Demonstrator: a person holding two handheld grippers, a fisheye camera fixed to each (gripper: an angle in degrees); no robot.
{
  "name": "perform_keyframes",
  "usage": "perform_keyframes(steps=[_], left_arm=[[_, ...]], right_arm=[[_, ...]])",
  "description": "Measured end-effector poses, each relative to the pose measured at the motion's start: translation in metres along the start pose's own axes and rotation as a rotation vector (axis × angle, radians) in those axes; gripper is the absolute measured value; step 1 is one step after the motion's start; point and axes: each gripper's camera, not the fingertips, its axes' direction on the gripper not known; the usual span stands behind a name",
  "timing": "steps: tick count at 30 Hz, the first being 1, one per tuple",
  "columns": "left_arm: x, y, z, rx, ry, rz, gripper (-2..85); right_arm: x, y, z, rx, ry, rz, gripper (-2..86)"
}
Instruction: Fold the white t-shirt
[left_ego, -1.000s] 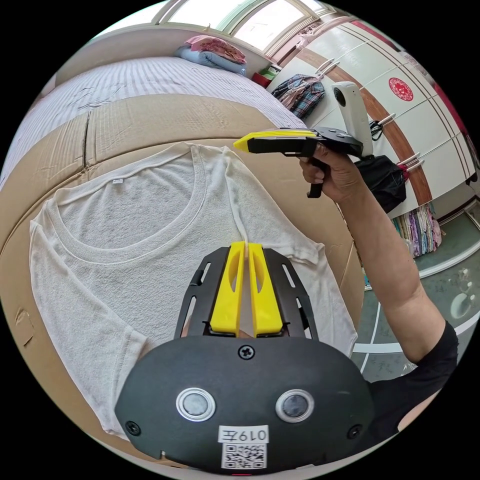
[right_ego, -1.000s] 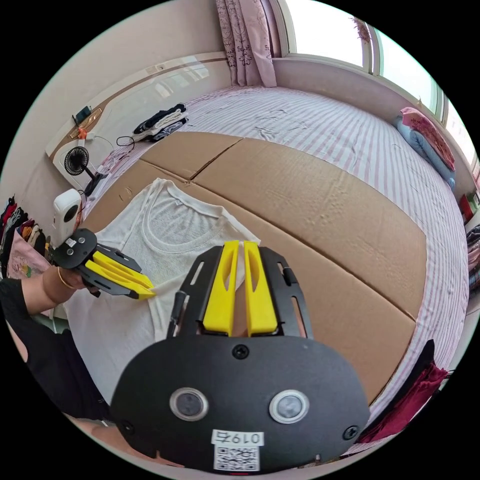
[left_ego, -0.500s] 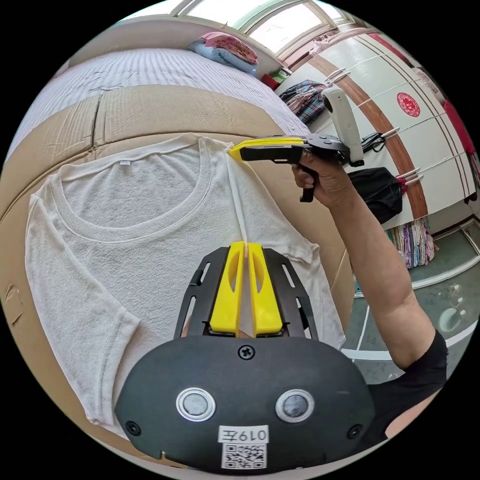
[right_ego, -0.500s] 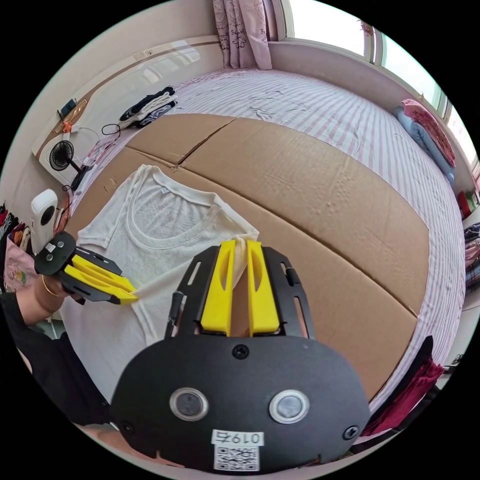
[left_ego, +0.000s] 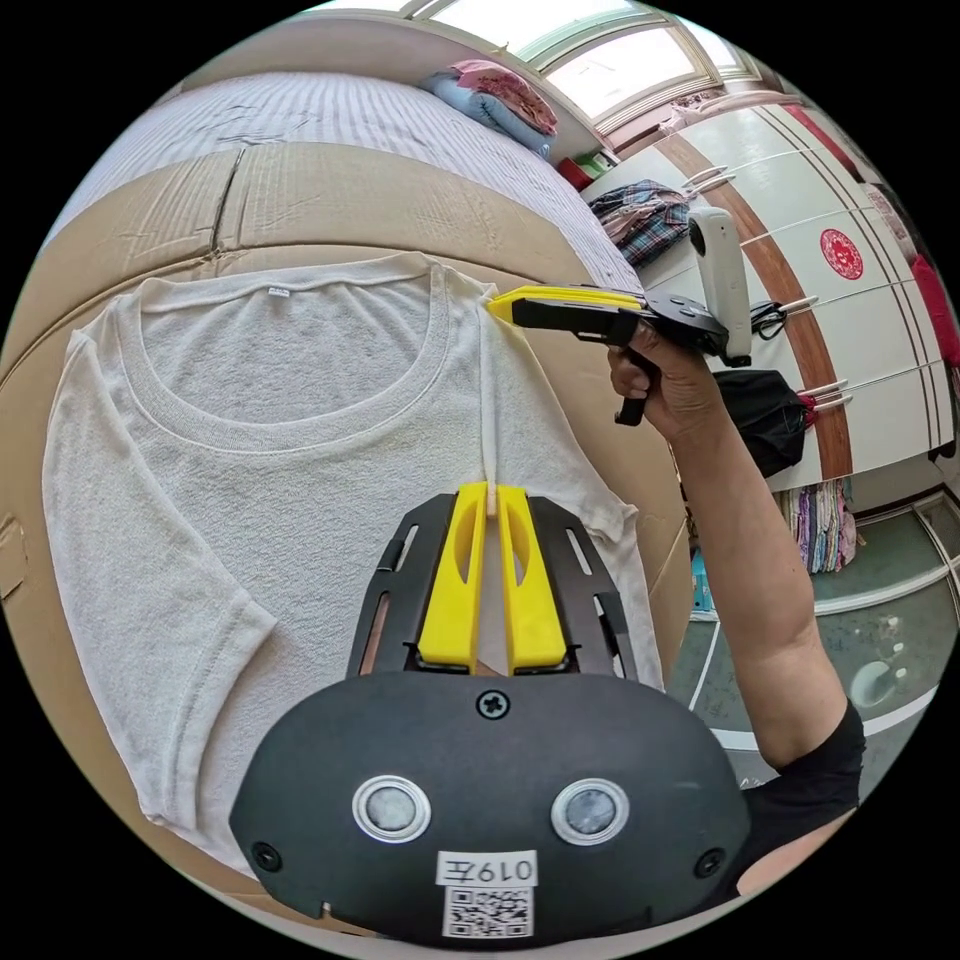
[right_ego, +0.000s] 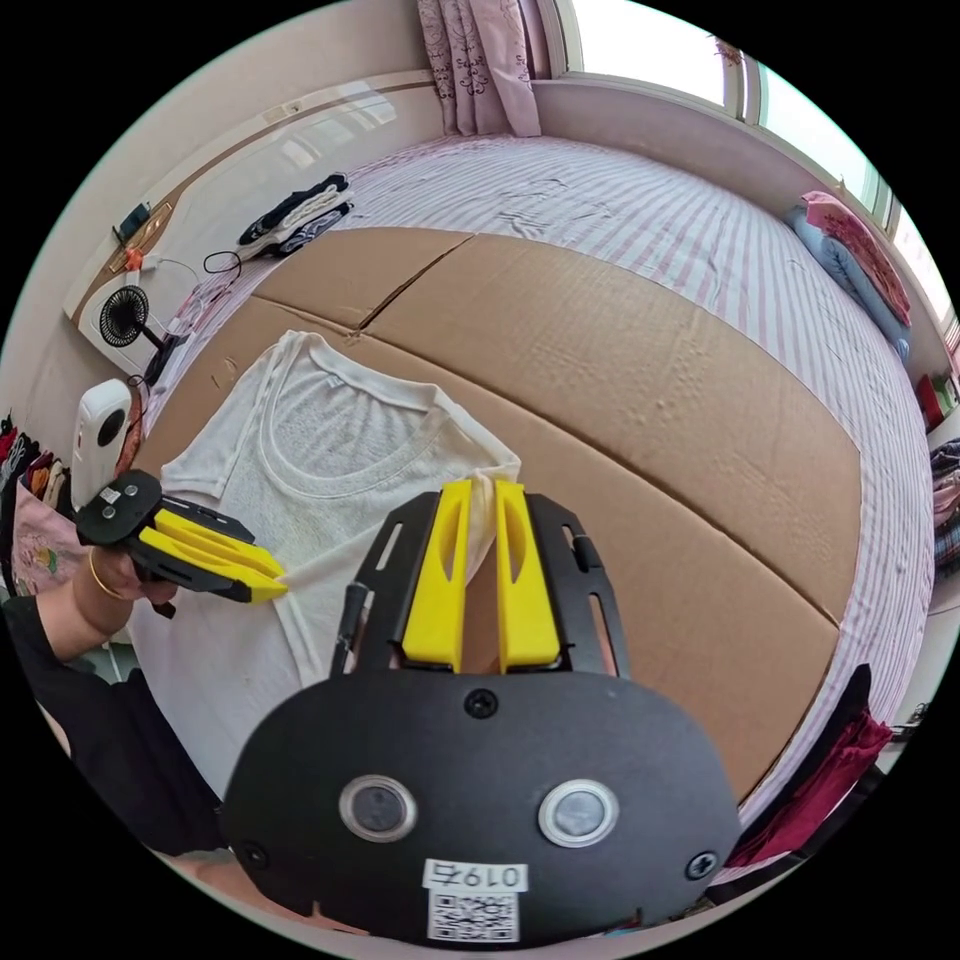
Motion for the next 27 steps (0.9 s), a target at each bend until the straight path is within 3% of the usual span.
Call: perform_keyframes(steps=[11, 13, 17, 21, 27], left_arm=[[0.028, 0.068, -0.005, 0.116, -0.019, -0.018, 0.9], [0.045, 0.083, -0.008, 0.181, -0.061, 0.048, 0.8], [0.121, 0.122, 0.007, 0.286, -0.316, 0.434, 0.9], [0.173, 0.161, 0.05, 0.205, -0.519, 0.782, 0.8], [0.189, 0.184, 0.083, 0.11, -0.5, 0.844, 0.7]], right_arm=[[-0.037, 0.053, 0.063, 0.087, -0.02, -0.028, 6.0], [-0.051, 0.071, 0.064, 0.138, -0.019, -0.036, 6.2], [-0.118, 0.142, 0.059, 0.295, 0.041, -0.147, 6.1], [-0.189, 0.225, 0.084, 0.298, 0.254, -0.249, 6.1], [-0.272, 0.317, 0.169, 0.182, 0.546, -0.346, 5.7]])
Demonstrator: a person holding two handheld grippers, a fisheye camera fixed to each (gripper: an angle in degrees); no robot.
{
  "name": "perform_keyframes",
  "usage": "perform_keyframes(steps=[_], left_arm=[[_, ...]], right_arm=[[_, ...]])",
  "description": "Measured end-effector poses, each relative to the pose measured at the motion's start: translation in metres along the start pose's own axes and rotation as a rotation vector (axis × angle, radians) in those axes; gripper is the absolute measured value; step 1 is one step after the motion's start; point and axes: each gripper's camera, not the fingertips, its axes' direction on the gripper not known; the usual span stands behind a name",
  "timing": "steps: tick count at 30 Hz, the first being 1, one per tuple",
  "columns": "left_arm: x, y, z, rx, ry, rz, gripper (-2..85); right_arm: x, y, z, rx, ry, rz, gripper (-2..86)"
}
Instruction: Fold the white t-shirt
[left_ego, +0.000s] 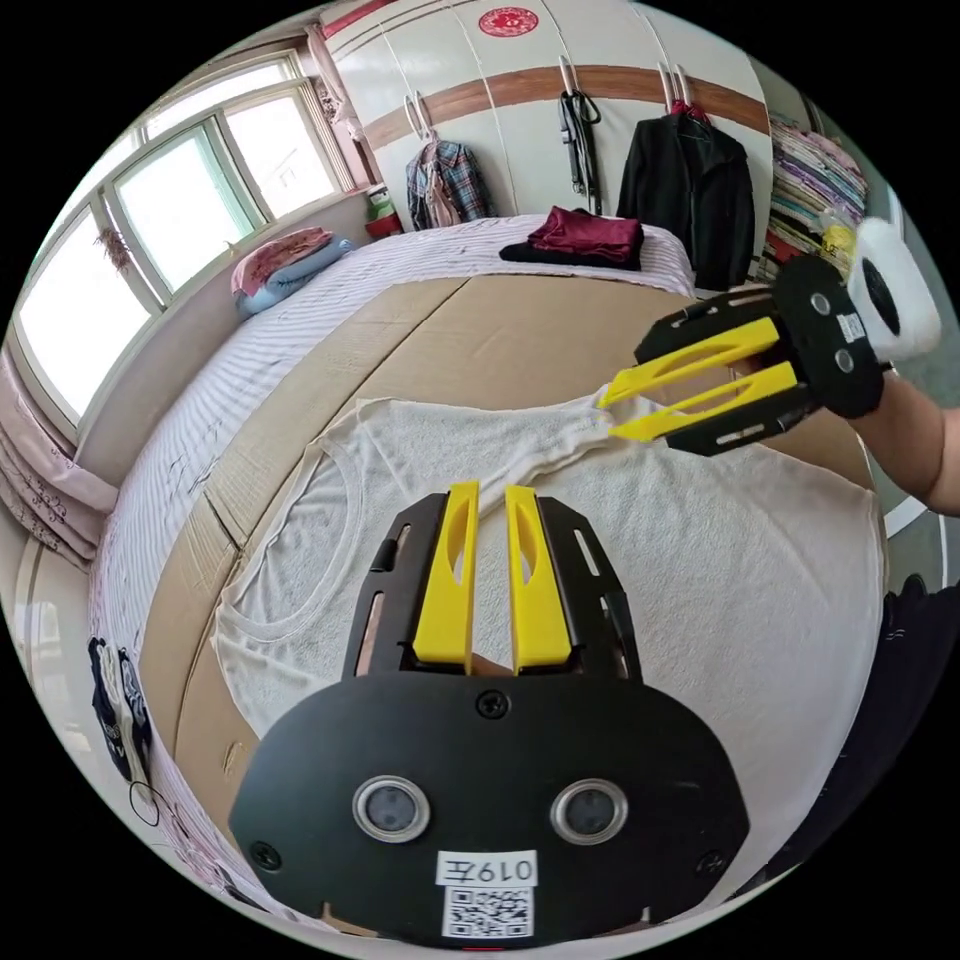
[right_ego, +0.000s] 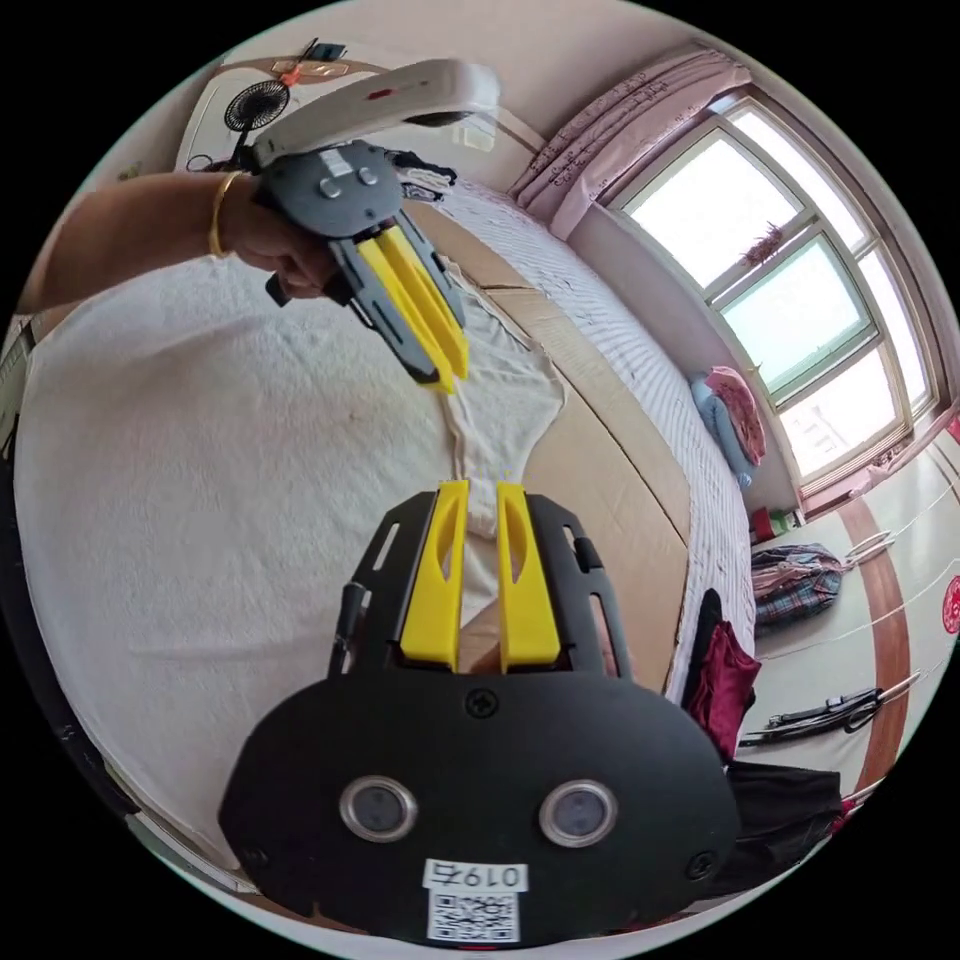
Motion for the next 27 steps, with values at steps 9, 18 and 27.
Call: perform_keyframes(steps=[9, 18, 27], left_arm=[[0.041, 0.014, -0.002, -0.053, 0.017, -0.026, 0.6], [0.078, 0.036, -0.014, -0.102, 0.033, -0.024, 0.6], [0.111, 0.063, -0.041, -0.122, 0.047, 0.0, 0.6]], right_arm=[[-0.079, 0.022, 0.055, -0.068, 0.014, -0.046, 6.0], [-0.136, 0.047, 0.107, -0.126, 0.005, -0.088, 1.1], [-0.191, 0.087, 0.142, -0.141, 0.004, -0.184, -0.2]])
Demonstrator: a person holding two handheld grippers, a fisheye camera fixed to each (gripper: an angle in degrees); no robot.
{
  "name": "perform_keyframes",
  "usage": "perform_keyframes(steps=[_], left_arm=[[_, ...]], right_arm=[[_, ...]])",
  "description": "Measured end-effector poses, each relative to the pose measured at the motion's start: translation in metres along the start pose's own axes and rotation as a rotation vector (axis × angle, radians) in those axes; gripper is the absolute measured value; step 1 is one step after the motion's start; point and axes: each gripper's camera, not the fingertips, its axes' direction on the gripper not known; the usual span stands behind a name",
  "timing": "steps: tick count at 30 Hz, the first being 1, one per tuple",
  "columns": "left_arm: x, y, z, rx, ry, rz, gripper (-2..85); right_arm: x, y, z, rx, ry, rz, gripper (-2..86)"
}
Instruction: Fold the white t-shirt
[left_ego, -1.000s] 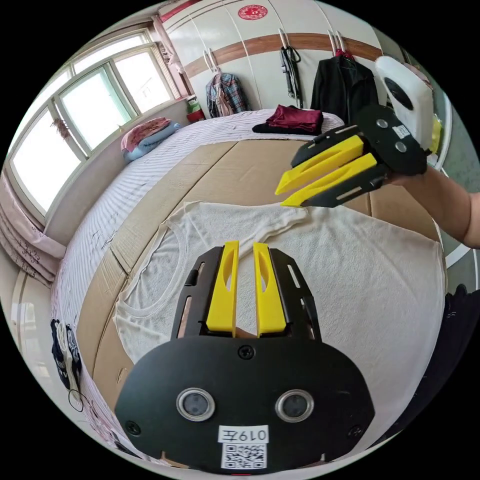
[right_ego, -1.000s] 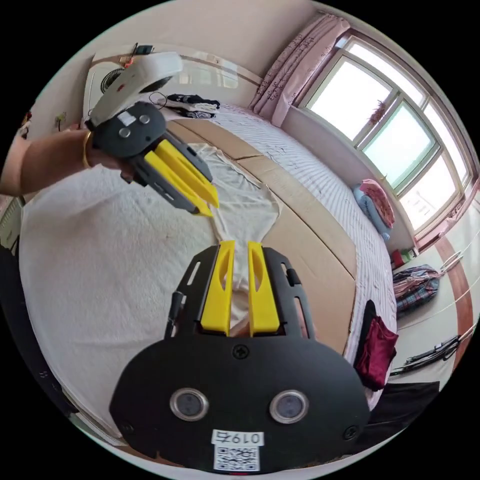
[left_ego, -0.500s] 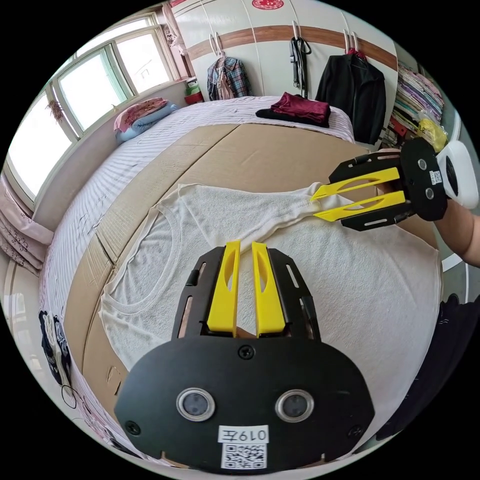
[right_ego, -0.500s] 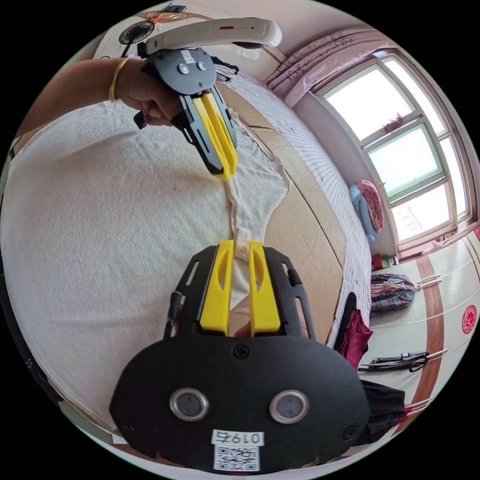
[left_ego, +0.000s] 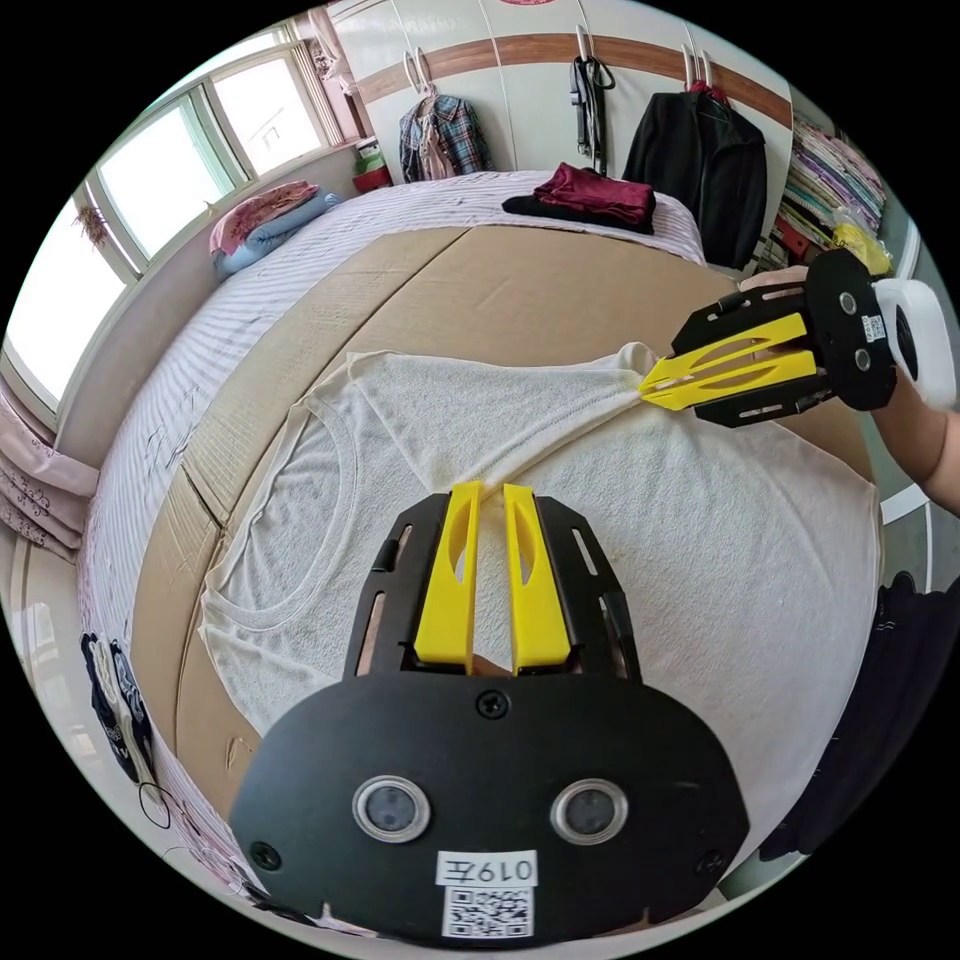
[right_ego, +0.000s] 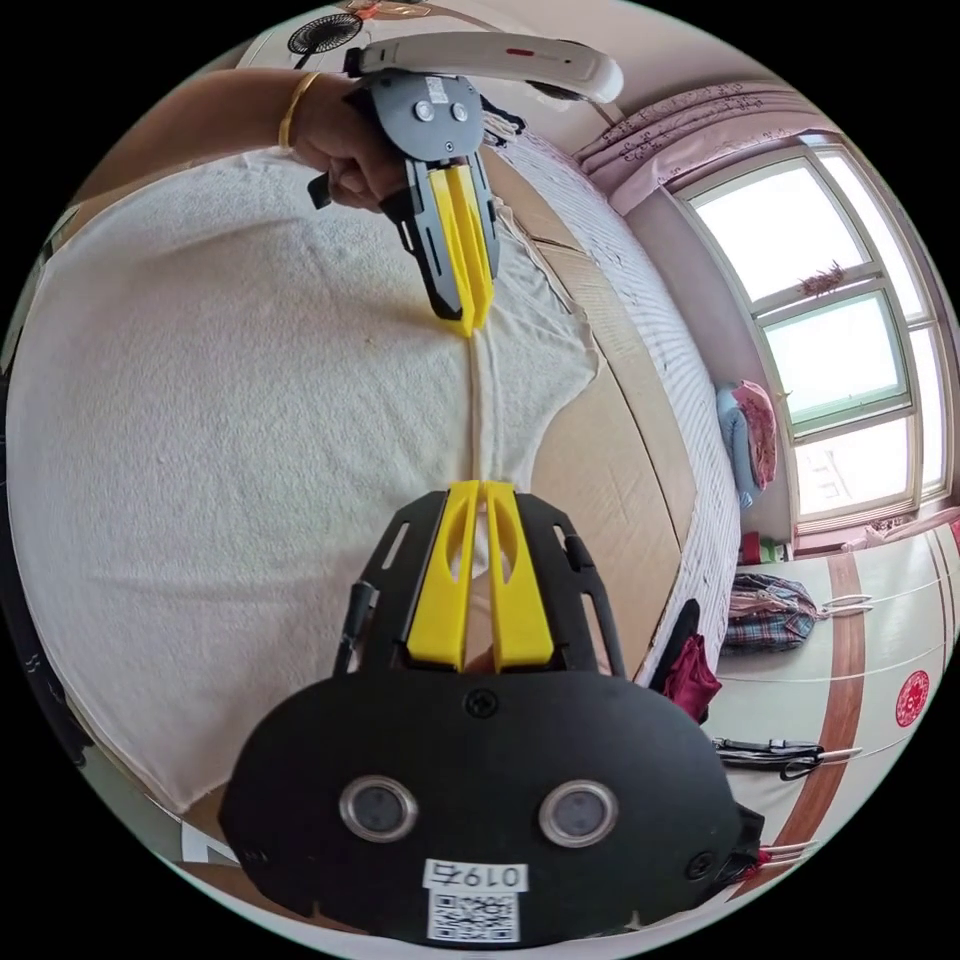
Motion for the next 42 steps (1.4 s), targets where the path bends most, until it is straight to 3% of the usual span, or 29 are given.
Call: perform_keyframes(steps=[10, 15, 18, 20, 23, 28, 33, 42], left_arm=[[0.036, 0.046, -0.054, 0.017, -0.028, -0.009, 0.6], [0.085, 0.13, -0.143, 0.15, -0.069, -0.088, 0.8], [0.13, 0.203, -0.195, 0.292, -0.038, -0.197, 0.9], [0.163, 0.245, -0.216, 0.351, -0.035, -0.26, 0.9], [0.213, 0.296, -0.238, 0.368, -0.046, -0.299, 0.9], [0.245, 0.348, -0.27, 0.331, -0.098, -0.336, 0.8], [0.256, 0.395, -0.313, 0.465, -0.125, -0.449, 0.9], [0.293, 0.463, -0.352, 0.54, -0.184, -0.616, 1.0]], right_arm=[[-0.082, 0.036, 0.023, -0.004, 0.086, -0.012, 6.9], [-0.134, 0.084, -0.013, 0.015, 0.145, 0.16, 4.9], [-0.168, 0.119, -0.042, 0.162, 0.022, 0.412, 1.1], [-0.196, 0.14, -0.054, 0.284, -0.186, 0.591, -0.4], [-0.231, 0.152, -0.052, 0.377, -0.501, 0.67, -0.8], [-0.289, 0.159, -0.047, 0.445, -0.607, 0.581, -0.9], [-0.348, 0.171, -0.043, 0.46, -0.634, 0.49, -0.9], [-0.457, 0.202, -0.032, 0.297, -0.246, 0.275, 5.1]])
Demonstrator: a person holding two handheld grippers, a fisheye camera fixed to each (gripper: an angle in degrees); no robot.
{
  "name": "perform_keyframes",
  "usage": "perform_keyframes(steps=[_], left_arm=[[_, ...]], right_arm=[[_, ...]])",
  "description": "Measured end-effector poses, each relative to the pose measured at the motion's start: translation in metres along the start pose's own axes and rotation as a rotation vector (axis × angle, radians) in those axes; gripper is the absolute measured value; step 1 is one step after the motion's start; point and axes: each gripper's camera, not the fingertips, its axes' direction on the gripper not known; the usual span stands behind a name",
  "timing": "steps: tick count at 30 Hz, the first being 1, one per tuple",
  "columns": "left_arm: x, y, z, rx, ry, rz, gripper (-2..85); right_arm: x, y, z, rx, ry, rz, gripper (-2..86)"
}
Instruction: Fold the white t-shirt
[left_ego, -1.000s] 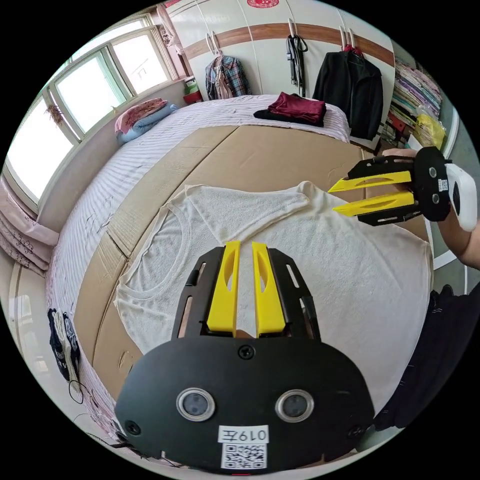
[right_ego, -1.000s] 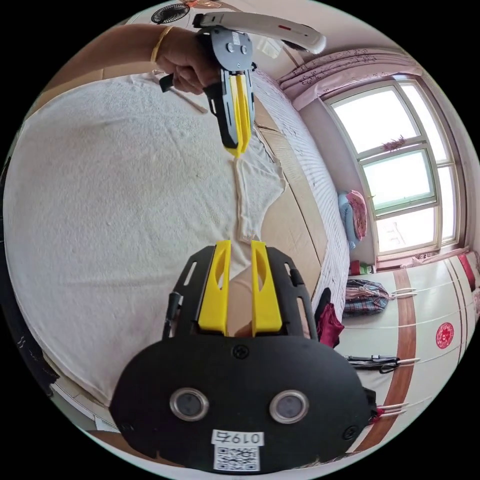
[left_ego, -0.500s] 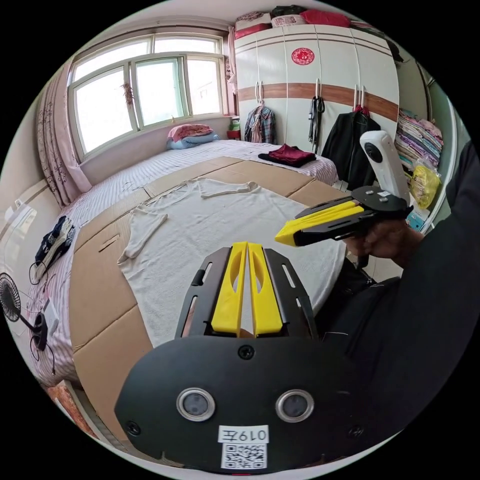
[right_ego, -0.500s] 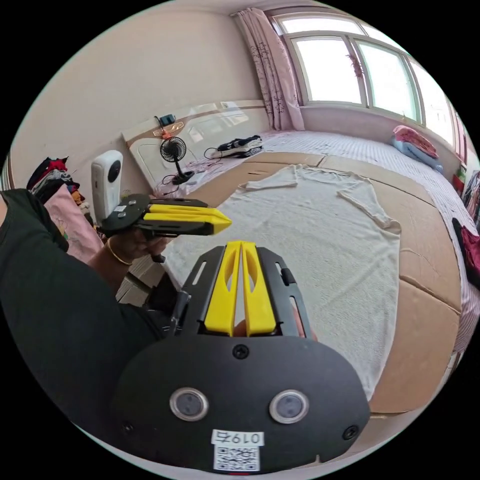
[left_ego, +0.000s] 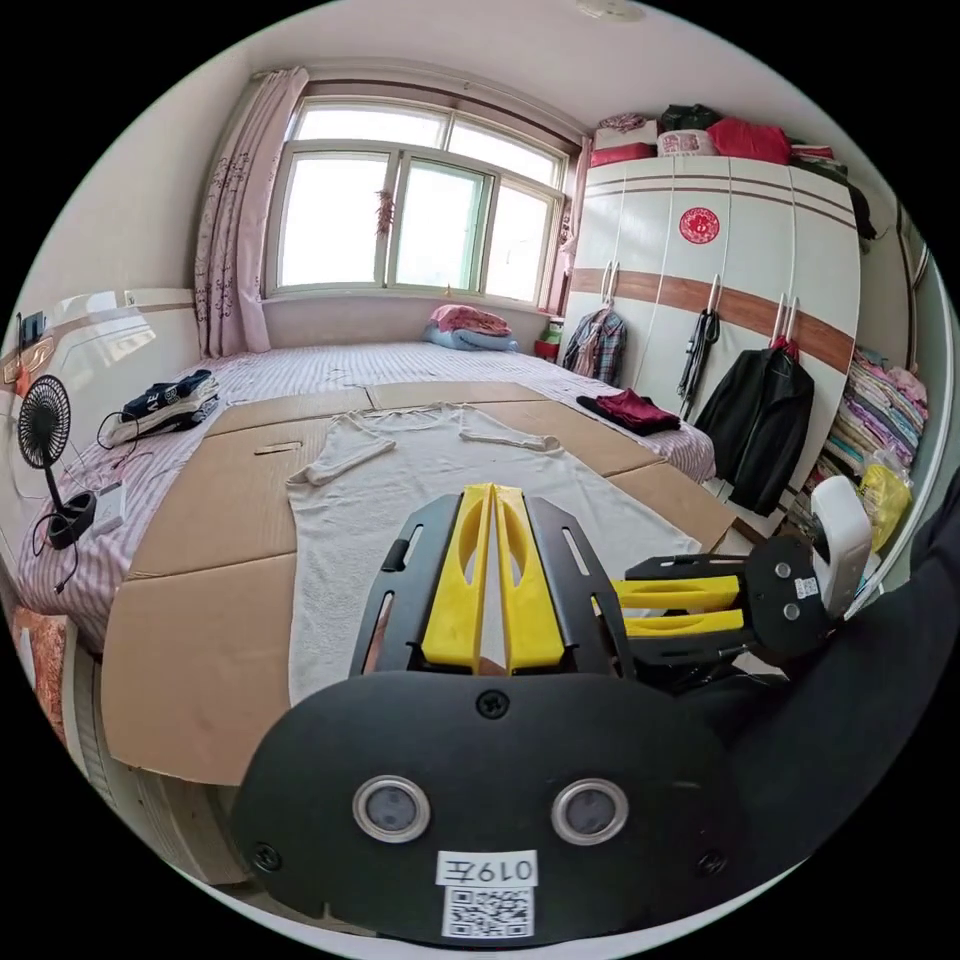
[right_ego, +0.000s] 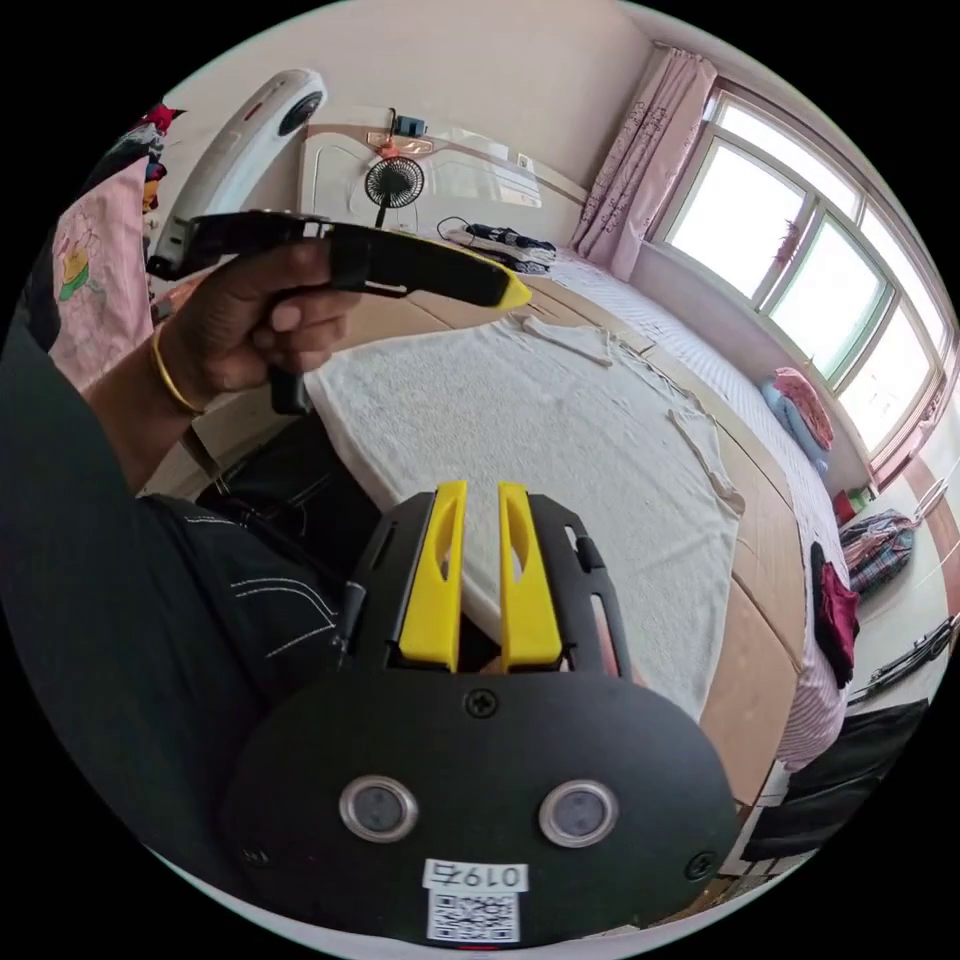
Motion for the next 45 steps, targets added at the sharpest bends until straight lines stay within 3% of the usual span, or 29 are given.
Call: perform_keyframes(steps=[7, 14, 20, 30, 34, 45], left_arm=[[-0.006, 0.039, -0.049, -0.096, -0.198, 0.101, 1.0], [-0.062, 0.069, -0.11, -0.147, -0.46, -0.065, 1.0], [-0.118, 0.103, -0.153, -0.277, -0.284, -0.283, 1.1], [-0.137, 0.109, -0.158, -0.379, -0.158, -0.279, 1.2], [-0.143, 0.11, -0.168, -0.395, -0.189, -0.269, 0.9], [-0.165, 0.114, -0.204, -0.394, -0.171, -0.294, 0.8]], right_arm=[[-0.012, 0.067, 0.015, -0.032, -0.014, 0.101, 2.7], [-0.016, 0.083, 0.023, 0.048, 0.012, 0.144, 2.0], [0.004, 0.109, 0.033, 0.038, 0.033, 0.208, -0.2], [-0.007, 0.136, 0.047, -0.007, 0.1, 0.212, -0.7], [-0.014, 0.144, 0.054, -0.033, 0.16, 0.195, -0.2], [0.003, 0.216, 0.051, -0.221, 0.352, 0.205, 12.5]])
